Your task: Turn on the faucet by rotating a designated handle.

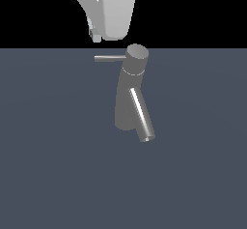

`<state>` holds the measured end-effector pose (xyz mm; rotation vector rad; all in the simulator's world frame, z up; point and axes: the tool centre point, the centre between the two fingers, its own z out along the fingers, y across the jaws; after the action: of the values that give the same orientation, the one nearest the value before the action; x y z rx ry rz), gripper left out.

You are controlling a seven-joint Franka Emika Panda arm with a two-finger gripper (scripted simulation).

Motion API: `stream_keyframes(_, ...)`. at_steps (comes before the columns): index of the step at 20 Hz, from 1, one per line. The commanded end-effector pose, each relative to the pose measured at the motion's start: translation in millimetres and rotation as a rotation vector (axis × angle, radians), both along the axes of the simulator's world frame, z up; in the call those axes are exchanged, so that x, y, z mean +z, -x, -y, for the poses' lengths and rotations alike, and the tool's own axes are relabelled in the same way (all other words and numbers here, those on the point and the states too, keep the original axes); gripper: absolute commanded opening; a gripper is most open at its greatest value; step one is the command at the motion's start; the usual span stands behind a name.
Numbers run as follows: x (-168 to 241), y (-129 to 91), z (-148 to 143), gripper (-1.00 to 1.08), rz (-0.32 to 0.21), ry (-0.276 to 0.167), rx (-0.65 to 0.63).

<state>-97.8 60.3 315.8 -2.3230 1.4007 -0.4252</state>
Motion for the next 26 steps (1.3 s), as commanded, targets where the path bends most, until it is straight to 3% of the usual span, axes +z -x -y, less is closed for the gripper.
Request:
stream_keyframes(1,-6.1,-10.3,-0.3,-1.00,0.016,-0.020,-0.050)
stream_keyframes(13,-23.1,-43.5,1.4,-1.00,0.064,-0.080,-0.200)
stream_keyframes(26,-23.8,-47.0,1.8,-1.00,0.068,-0.086,-0.212)
